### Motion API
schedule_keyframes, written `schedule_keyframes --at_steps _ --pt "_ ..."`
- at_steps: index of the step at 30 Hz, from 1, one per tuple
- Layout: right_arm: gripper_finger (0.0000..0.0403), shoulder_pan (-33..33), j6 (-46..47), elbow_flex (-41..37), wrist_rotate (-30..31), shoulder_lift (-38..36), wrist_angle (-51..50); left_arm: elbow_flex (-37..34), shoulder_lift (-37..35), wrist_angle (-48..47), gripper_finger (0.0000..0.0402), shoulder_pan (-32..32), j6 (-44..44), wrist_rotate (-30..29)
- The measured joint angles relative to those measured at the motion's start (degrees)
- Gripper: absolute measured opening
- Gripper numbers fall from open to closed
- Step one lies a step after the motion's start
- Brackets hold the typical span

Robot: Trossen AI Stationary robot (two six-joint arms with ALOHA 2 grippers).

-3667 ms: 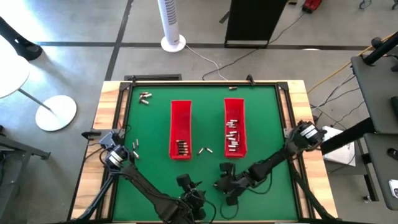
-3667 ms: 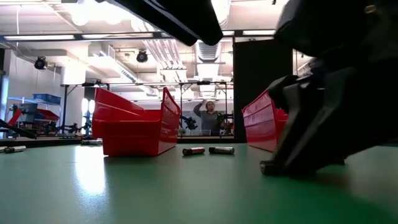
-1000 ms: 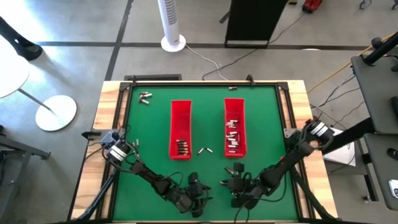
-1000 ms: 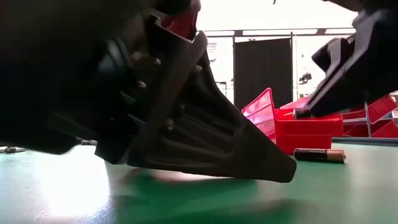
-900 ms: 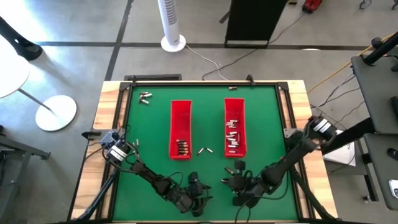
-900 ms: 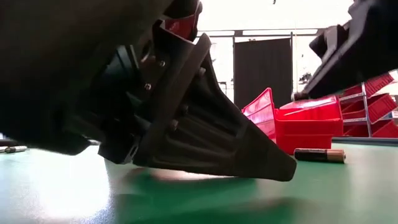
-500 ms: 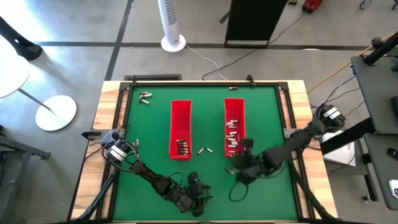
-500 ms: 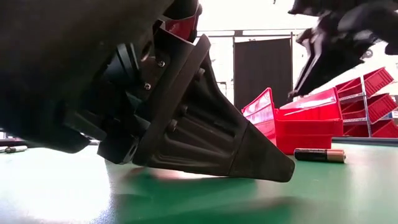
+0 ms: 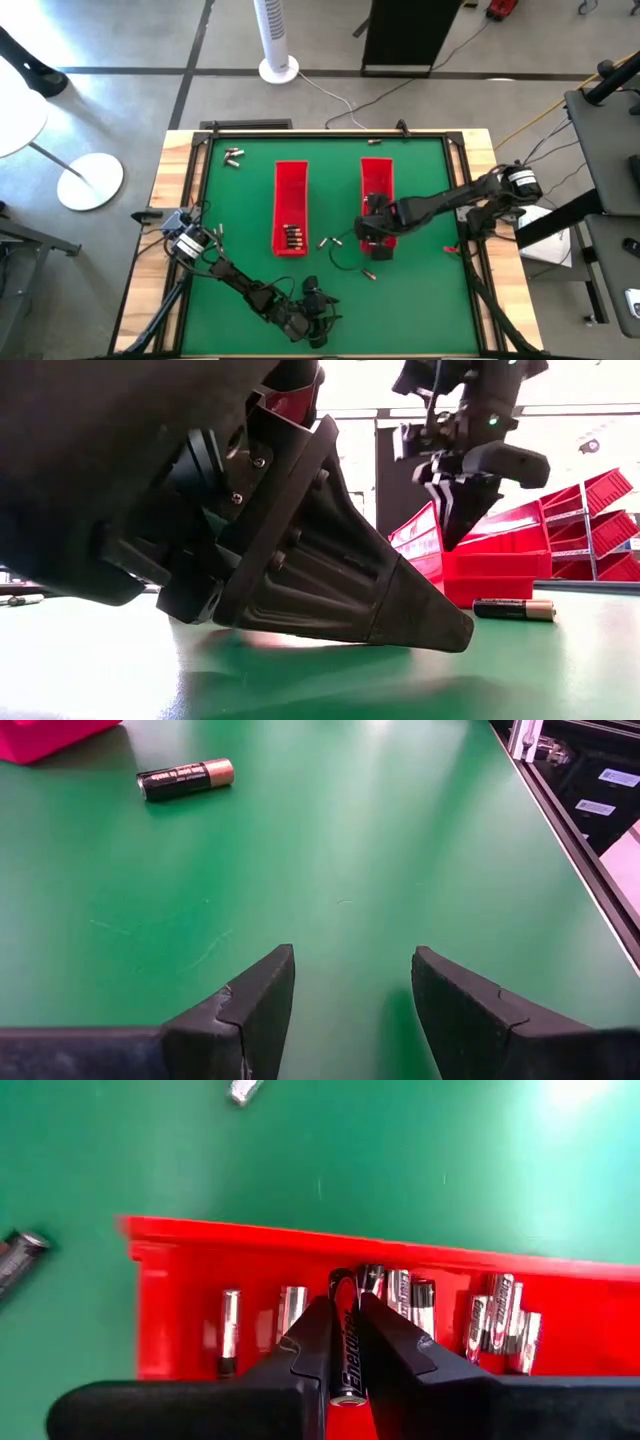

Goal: Sort batteries
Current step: Put the silver battery into the right red bin

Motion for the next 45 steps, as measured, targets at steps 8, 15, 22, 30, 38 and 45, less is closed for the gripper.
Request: schedule_keyframes --at_steps 8,15,22,30,38,45 --pt "0.0034 -3.41 -3.41 -0.12 -2.6 3.29 -2.92 -0.02 -0.04 -0.3 0.0185 0.08 -0.03 0.0" --pt "0.0051 -3.47 -3.64 -0.12 -2.13 6.05 -3.16 0.04 -0.04 -0.37 0.0185 0.08 -0.07 -0.09" --pt "0.012 -3.44 -2.58 -0.12 1.51 6.04 -3.62 0.04 -0.04 -0.18 0.0185 0.06 -0.35 -0.14" --pt "0.0183 1.41 2.8 9.31 2.62 1.34 -14.85 0.04 -0.04 -0.08 0.0185 0.06 -0.5 -0.1" --pt "0.0171 15.61 12.37 8.61 8.39 -2.1 -7.57 0.02 -3.68 -2.89 0.0185 0.23 3.9 0.34" --pt "0.0145 28.86 26.51 0.79 8.43 -0.29 4.69 0.04 -15.42 -19.41 0.0185 5.55 10.68 11.87"
